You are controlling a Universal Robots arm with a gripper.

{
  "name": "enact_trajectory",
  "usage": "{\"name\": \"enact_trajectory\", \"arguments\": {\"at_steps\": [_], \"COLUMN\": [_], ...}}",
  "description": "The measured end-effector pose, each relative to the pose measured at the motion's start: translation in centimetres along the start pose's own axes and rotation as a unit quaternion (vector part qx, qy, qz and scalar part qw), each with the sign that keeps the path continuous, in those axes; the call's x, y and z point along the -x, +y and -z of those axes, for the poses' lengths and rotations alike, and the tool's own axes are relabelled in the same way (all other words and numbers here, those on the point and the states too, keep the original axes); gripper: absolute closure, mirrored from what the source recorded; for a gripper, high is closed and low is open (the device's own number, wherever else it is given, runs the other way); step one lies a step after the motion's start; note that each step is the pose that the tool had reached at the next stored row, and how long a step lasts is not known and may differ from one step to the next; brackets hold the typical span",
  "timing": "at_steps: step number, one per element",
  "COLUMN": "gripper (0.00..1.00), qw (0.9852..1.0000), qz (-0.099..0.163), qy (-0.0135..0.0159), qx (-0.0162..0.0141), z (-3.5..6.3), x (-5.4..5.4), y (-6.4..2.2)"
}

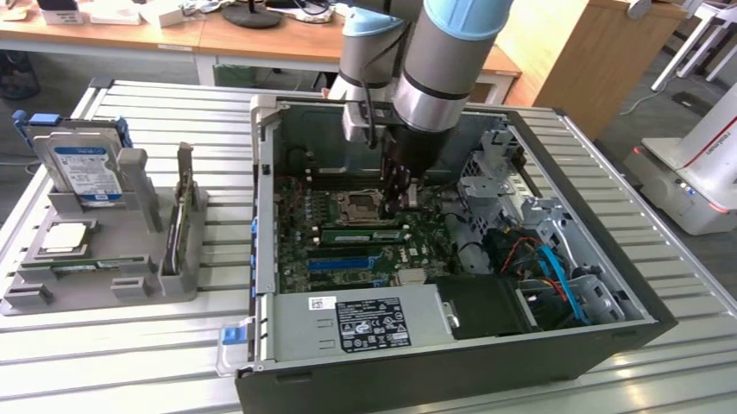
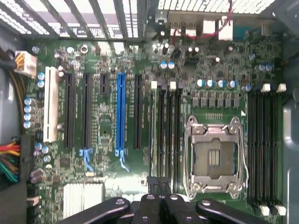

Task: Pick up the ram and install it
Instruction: 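Press down the ram until it locks into place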

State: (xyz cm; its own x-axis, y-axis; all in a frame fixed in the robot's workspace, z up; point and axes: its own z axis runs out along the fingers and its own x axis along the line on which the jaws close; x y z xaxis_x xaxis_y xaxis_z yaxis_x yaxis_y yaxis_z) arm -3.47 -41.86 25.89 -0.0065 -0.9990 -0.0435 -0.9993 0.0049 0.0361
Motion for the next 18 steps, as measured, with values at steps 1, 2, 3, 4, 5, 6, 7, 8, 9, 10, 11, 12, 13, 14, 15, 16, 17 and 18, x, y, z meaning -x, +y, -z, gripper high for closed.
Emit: {"name": "enact_trajectory", "arguments": {"at_steps": [1,2,3,4,5,6,7,8,9,10,11,12,13,14,15,16,17,18], "gripper": [0.89,0.89,0.89,0.89,0.89,0.89,0.89,0.89,0.89,0.89,0.89,0.89,0.89,0.89,0.89,0.89,0.89,0.89], "qw": [1.0,1.0,1.0,1.0,1.0,1.0,1.0,1.0,1.0,1.0,1.0,1.0,1.0,1.0,1.0,1.0,1.0,1.0], "qz": [0.0,0.0,0.0,0.0,0.0,0.0,0.0,0.0,0.0,0.0,0.0,0.0,0.0,0.0,0.0,0.0,0.0,0.0], "qy": [0.0004,0.0011,0.0017,0.002,0.0023,0.0025,0.0028,0.0031,0.0033,0.0034,0.0035,0.0035,0.0035,0.0035,0.0035,0.0035,0.0036,0.0035], "qx": [0.0001,0.0001,0.0001,0.0001,0.0,0.0,0.0,0.0,0.0,0.0,0.0,0.0,0.0,0.0,0.0,0.0,0.0,0.0], "z": [-0.03,-0.05,-0.07,-0.1,-0.13,-0.16,-0.18,-0.2,-0.21,-0.23,-0.23,-0.23,-0.23,-0.24,-0.25,-0.26,-0.27,-0.28], "x": [0.0,0.0,0.0,0.0,0.0,0.0,0.0,0.0,0.0,0.0,0.0,0.0,0.0,0.0,0.0,0.0,0.0,0.0], "y": [0.33,0.64,0.94,1.24,1.52,1.8,2.08,2.36,2.59,2.78,2.87,2.94,3.01,3.08,3.22,3.4,3.6,3.8]}}
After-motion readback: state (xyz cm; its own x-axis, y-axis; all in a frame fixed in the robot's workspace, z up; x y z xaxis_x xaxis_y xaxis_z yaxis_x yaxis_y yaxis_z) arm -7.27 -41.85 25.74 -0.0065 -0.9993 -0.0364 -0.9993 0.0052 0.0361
